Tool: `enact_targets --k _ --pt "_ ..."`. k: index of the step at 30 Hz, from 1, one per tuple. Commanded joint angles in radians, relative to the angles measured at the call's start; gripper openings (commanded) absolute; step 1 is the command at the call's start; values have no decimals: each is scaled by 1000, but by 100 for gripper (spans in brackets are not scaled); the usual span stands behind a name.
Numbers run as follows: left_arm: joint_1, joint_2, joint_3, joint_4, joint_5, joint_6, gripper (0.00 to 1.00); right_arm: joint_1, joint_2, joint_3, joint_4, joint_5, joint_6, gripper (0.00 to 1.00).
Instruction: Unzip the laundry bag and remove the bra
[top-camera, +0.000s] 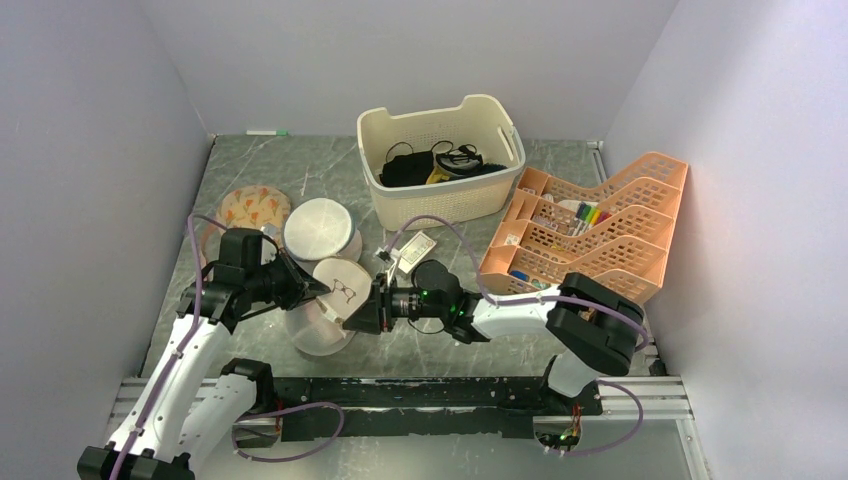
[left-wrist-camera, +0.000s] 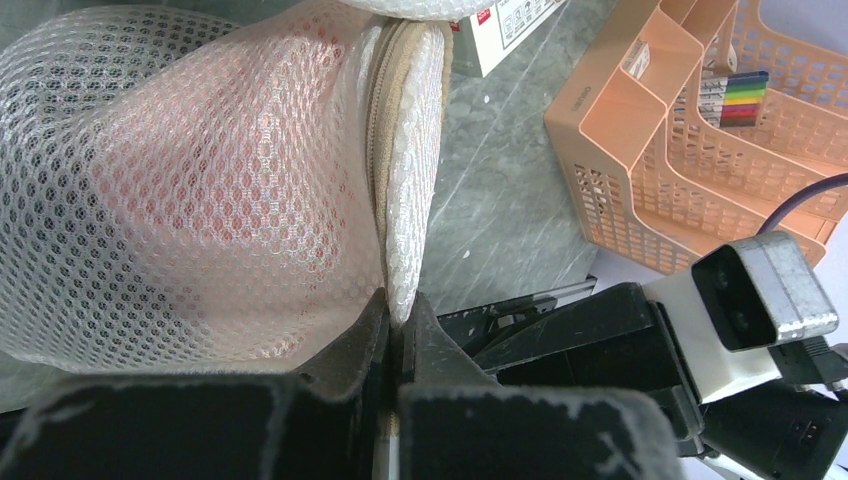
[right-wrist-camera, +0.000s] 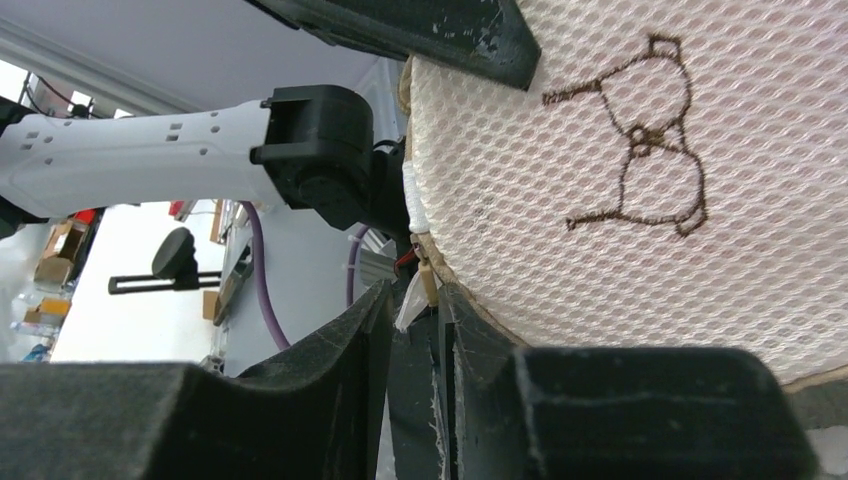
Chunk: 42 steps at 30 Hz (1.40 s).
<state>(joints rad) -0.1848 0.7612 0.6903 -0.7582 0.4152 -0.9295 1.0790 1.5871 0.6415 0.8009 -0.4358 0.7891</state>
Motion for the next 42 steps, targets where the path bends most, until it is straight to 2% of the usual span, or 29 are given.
enact_targets --k 1,8,25,33,39,42 --pt "7 1 10 39 46 -14 7 24 -18 -24 35 20 -2 24" --pt "7 -1 -10 62 67 -18 7 27 -36 -73 80 69 38 25" --pt "7 -10 -31 85 89 -32 7 29 31 -15 142 48 101 22" --pt "7 -11 -34 92 100 -35 7 40 62 9 127 72 109 22" --pt "7 -15 -28 81 99 -31 7 57 48 19 21 175 98 20" --pt "7 -22 -28 81 98 -34 7 61 36 18 -9 210 96 22"
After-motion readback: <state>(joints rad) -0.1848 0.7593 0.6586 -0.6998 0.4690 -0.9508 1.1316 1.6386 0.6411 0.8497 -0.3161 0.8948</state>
